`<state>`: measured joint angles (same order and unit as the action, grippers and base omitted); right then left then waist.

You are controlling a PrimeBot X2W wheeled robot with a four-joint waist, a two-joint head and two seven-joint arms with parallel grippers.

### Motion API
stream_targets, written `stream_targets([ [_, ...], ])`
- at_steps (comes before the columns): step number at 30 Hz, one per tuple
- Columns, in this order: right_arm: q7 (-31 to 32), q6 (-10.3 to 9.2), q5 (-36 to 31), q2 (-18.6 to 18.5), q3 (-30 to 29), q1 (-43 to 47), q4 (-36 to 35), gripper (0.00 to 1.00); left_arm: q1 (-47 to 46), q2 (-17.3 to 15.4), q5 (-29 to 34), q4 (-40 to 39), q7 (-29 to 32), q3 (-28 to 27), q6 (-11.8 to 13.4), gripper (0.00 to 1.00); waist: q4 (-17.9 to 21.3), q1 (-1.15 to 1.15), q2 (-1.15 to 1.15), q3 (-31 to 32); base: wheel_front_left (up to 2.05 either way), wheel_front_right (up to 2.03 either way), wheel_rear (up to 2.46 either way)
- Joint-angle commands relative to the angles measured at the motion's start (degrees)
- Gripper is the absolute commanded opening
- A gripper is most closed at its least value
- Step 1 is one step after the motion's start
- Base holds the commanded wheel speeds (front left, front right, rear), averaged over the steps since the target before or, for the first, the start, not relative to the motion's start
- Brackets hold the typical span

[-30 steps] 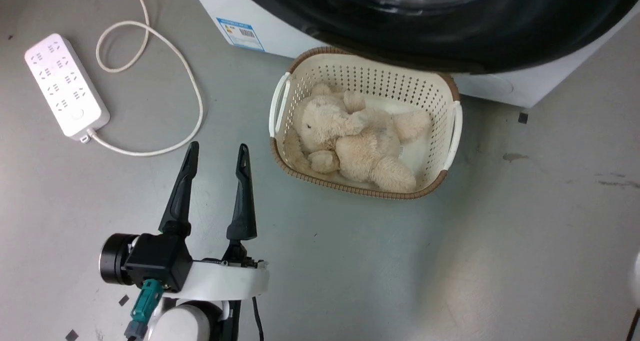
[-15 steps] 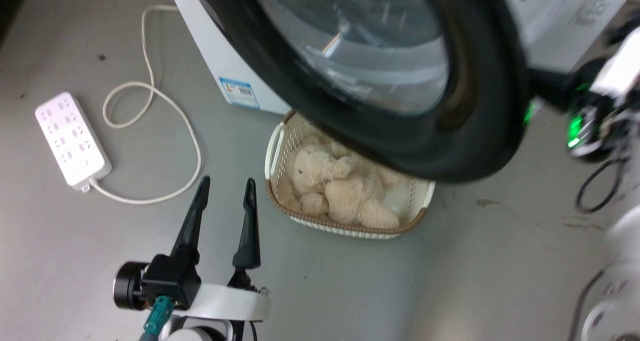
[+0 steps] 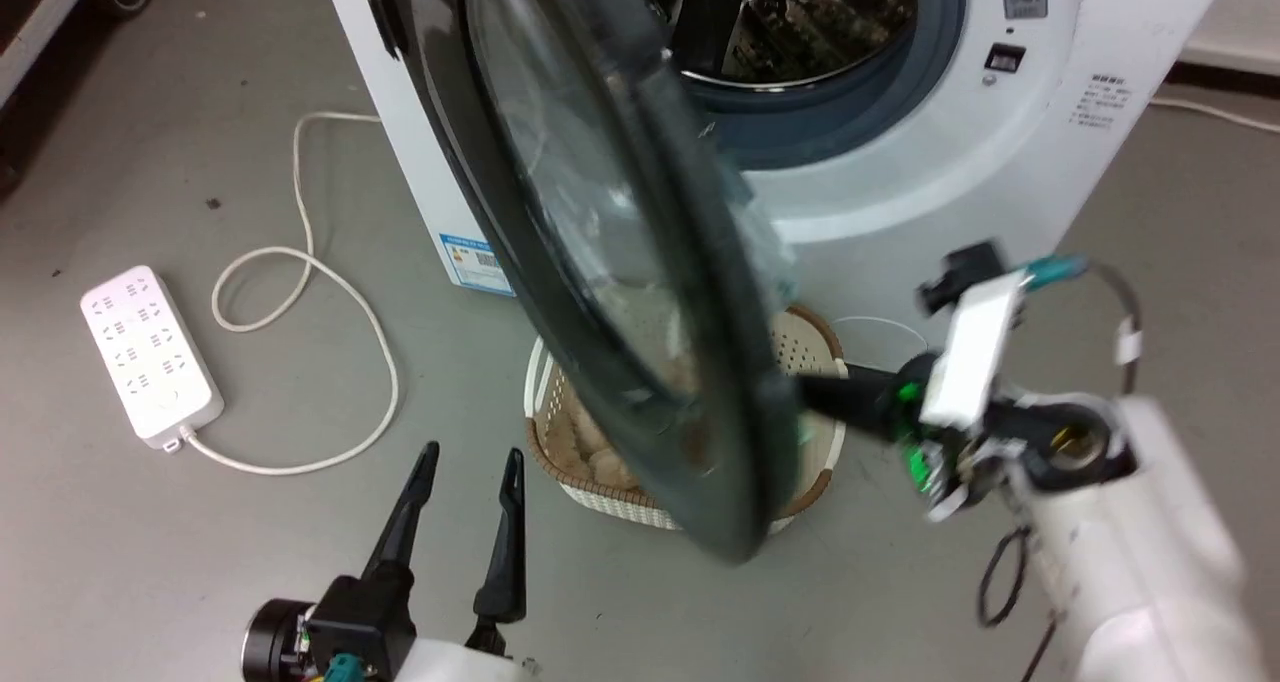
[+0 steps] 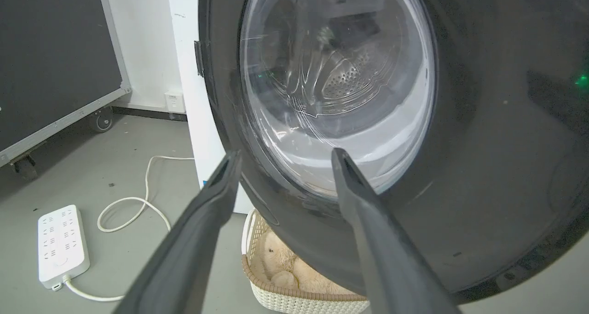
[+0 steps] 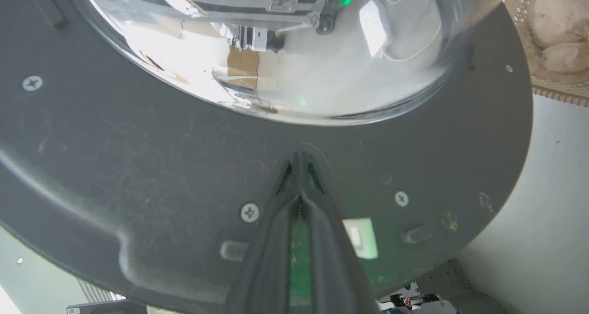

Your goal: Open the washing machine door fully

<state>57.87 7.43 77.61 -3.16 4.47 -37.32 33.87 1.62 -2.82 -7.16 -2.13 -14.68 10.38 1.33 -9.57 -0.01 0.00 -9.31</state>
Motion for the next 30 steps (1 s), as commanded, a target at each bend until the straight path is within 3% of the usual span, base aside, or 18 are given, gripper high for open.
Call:
stream_targets([
  [1, -1.27, 0.06, 1.51, 0.28, 2.33, 1.94, -1.07, 0.0, 1.17, -0.06, 0.34, 0.06, -0.32, 0.05, -0.36, 1.0, -0.11, 0.01, 0.0, 0.28, 0.0, 0.0, 0.0],
  [8, -6.27, 0.06, 7.53, 0.28, 12.27, 5.53, -3.51, 0.0, 2.32, -0.06, 0.1, 0.93, -0.32, 0.0, -1.5, 1.0, -0.31, 0.01, 0.0, 1.46, 0.0, 0.0, 0.0],
  [14, -10.84, 0.06, 9.19, 0.28, 16.86, 6.61, -3.92, 0.0, 2.82, -0.06, -0.45, 1.09, -0.32, -0.35, -1.31, 1.0, 0.27, 0.01, 0.0, 2.93, 0.0, 0.0, 0.0],
  [15, -12.72, 0.06, 8.55, 0.28, 16.26, 6.56, -3.82, 0.24, 2.96, -0.06, -0.51, 1.09, -0.32, -0.36, -1.23, 1.0, 0.5, 0.01, 0.0, 3.17, 0.0, 0.0, 0.0],
  [16, -14.39, 0.06, 8.05, 0.25, 15.49, 6.52, -3.77, 1.0, 3.05, -0.06, -0.62, 1.07, -0.32, -0.45, -1.19, 1.0, 0.76, 0.01, 0.0, 3.46, 0.0, 0.0, 0.0],
  [22, -27.57, 0.06, -0.84, -4.42, 11.63, 7.82, -10.35, 1.0, 3.17, -0.06, -1.92, 0.24, -0.32, -2.44, -0.69, 1.0, 2.98, 0.01, 0.0, 5.31, 0.0, 0.0, 0.0],
  [29, -54.67, 0.06, -30.0, -16.45, 12.96, 14.53, -22.81, 1.0, 3.38, -0.06, -3.44, 0.0, -0.32, -4.79, -0.79, 1.0, 6.27, 0.01, 0.0, 7.27, 0.0, 0.0, 0.0],
  [30, -54.67, 0.06, -30.0, -16.45, 12.96, 14.53, -22.81, 1.0, 3.38, -0.06, -3.44, 0.0, -0.32, -4.79, -0.79, 1.0, 6.27, 0.01, 0.0, 7.27, 0.0, 0.0, 0.0],
])
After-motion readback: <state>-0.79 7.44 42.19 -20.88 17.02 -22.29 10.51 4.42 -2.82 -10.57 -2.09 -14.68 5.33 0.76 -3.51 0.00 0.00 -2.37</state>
